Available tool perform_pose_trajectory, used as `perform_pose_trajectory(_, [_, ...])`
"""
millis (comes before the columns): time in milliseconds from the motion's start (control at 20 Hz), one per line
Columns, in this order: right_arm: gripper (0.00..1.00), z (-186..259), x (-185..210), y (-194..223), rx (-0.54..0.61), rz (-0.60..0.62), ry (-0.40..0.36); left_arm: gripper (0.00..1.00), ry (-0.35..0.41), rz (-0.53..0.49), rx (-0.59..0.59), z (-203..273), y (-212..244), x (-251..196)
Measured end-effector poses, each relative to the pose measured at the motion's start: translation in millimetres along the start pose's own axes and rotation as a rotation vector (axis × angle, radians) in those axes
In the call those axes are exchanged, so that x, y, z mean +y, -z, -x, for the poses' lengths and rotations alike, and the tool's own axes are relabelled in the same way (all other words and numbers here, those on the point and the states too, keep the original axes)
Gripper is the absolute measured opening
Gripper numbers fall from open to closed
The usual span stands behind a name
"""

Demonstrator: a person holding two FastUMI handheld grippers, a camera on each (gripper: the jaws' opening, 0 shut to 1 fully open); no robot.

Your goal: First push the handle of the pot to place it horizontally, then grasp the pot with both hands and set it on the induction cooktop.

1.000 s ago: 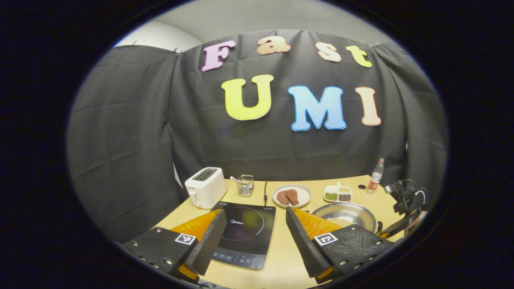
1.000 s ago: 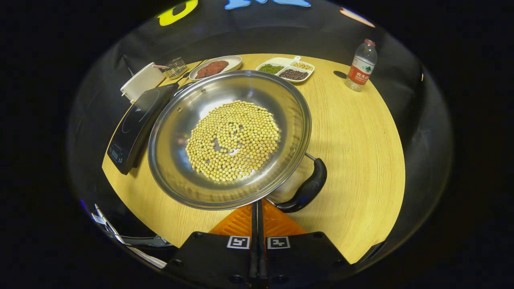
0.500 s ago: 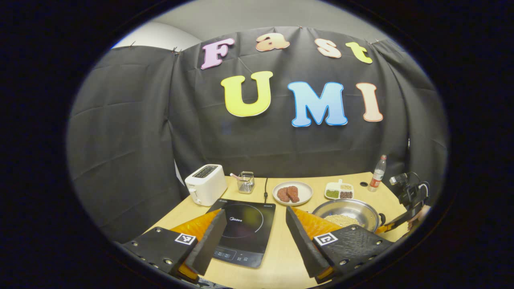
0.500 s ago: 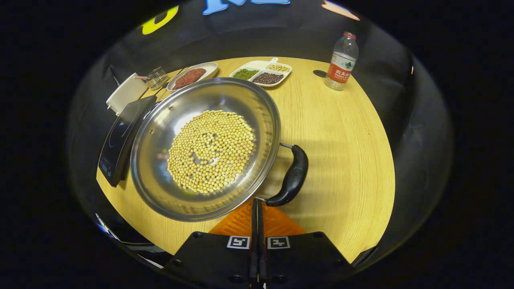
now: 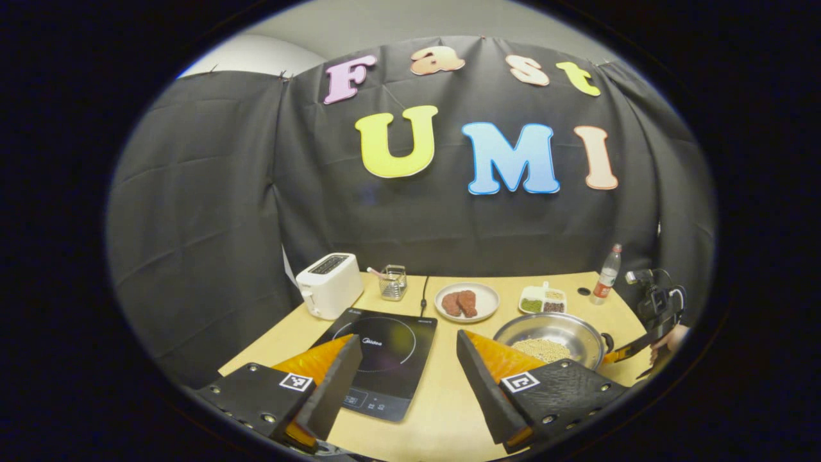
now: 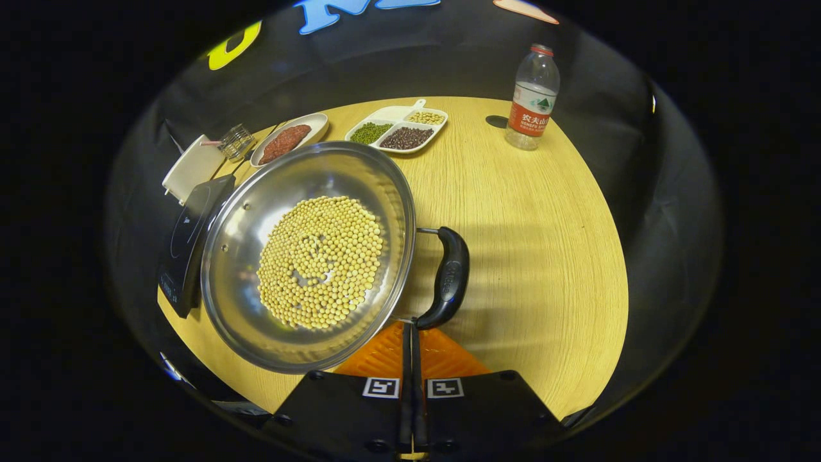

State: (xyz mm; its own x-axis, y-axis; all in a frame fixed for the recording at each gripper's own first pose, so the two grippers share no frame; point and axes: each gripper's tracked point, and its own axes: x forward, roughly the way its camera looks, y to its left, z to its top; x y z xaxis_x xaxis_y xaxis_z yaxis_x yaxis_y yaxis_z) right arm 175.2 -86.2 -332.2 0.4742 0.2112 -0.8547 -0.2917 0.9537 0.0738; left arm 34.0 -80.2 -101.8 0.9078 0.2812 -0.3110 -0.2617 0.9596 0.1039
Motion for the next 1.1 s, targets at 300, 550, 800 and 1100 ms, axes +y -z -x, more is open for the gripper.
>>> perform_pose_trajectory(300, [0.02,-8.7,-7.5,-17.6,-0.025,-0.009,-0.038,0.90,-0.069,0.044,0.035,8.3,14.1,-9.8])
perform_pose_trajectory(550, [0.02,-12.1,-12.8,-27.1,-0.045,-0.025,-0.067,0.90,-0.110,0.058,0.059,14.2,19.9,-18.3])
perform_pose_trajectory(800, [0.05,-2.5,-28.7,-29.6,-0.081,-0.021,-0.028,0.90,-0.096,0.064,0.071,10.5,20.3,-29.5])
perform_pose_trajectory(1100, [1.00,41.9,-48.9,-26.1,-0.137,-0.078,-0.019,0.90,0.008,0.099,0.094,-29.1,18.7,-39.3])
